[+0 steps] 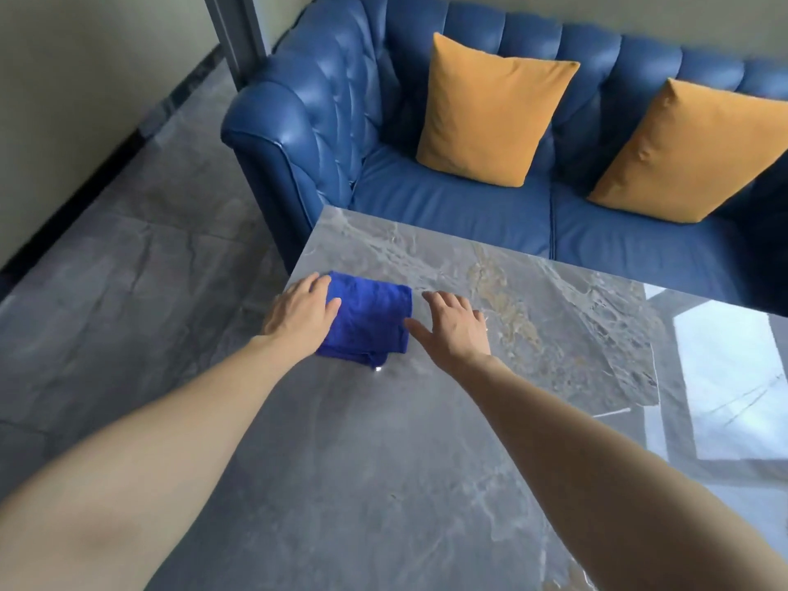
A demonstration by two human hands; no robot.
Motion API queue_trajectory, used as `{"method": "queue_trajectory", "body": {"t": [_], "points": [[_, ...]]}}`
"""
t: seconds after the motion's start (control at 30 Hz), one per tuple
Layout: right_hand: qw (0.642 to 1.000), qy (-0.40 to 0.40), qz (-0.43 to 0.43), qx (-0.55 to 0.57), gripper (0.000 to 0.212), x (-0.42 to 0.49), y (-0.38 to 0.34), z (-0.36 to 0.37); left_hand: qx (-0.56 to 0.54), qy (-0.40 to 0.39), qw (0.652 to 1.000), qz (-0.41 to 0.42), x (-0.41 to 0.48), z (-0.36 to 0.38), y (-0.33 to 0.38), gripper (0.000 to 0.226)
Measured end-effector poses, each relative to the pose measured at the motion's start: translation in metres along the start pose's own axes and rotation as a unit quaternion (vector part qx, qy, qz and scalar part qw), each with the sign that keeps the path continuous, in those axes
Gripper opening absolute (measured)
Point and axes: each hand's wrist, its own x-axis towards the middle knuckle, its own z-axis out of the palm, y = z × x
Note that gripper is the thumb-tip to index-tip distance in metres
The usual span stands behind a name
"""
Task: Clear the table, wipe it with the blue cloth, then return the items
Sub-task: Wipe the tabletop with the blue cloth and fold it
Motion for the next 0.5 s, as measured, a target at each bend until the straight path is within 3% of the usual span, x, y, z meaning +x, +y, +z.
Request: {"method": "queue_trajectory", "body": {"t": [0.3, 0.5], "points": [[1.000, -0.015, 0.007, 0.024, 0.048, 0.076, -0.028, 0.029, 0.029, -0.022, 0.996, 0.080, 0.073, 0.019, -0.021, 0.049], [1.000, 0.011, -0.003, -0.003, 0.029, 0.087, -0.041, 0.042, 0.024, 0.004, 0.997, 0.067, 0.080, 0.025, -0.019, 0.038]]}}
